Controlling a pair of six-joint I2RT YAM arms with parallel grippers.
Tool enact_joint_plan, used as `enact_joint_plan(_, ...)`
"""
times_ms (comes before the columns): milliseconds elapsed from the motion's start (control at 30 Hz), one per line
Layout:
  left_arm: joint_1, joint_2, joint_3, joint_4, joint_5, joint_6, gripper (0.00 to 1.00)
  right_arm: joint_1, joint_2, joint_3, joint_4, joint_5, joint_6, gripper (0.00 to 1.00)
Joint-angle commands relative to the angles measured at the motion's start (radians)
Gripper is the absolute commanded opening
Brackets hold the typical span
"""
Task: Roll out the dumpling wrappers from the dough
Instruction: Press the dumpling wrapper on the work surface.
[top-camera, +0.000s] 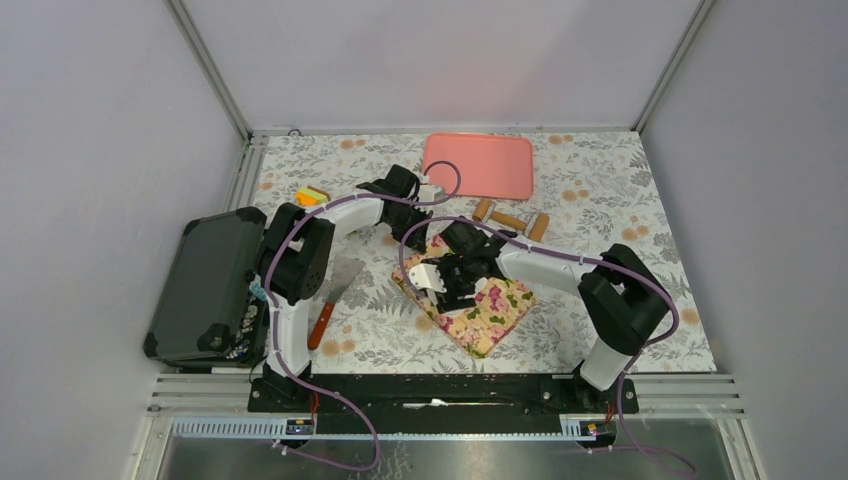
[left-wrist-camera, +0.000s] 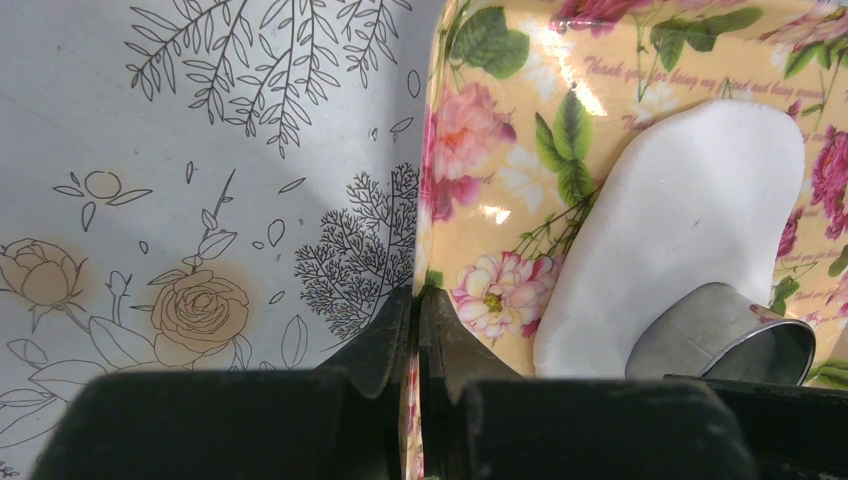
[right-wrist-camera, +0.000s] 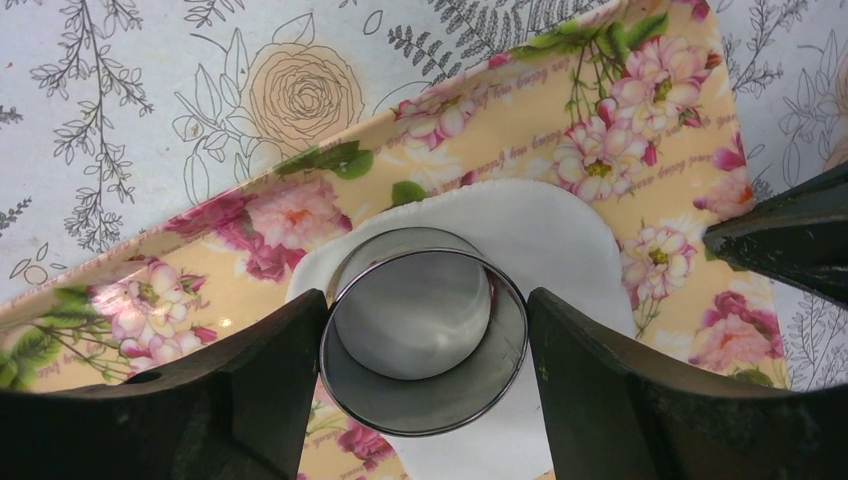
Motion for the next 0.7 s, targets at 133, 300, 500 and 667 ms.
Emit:
enact_joint_plan(133,0.0,0.011,-0.021,0.031,-0.072,0.014,0.0,0.019,0.022,-0.05,-0.04,0.102,0.162,0.66)
enact_joint_plan(300,0.0,0.009,-0.022,0.029,-0.073,0.014,0.0,0.021,0.059,-0.006,-0.095,0.106,0.229,0.66)
enact_joint_plan(500,0.0,0.005,-0.023,0.031,-0.074,0.014,0.0,0.021,0.044,-0.036,-0.084,0.149,0.299,0.66)
enact_joint_plan(667,0.0,0.006,-0.021,0.031,-0.079,0.013,0.0,0.022,0.038,-0.063,-0.065,0.181,0.367,0.66)
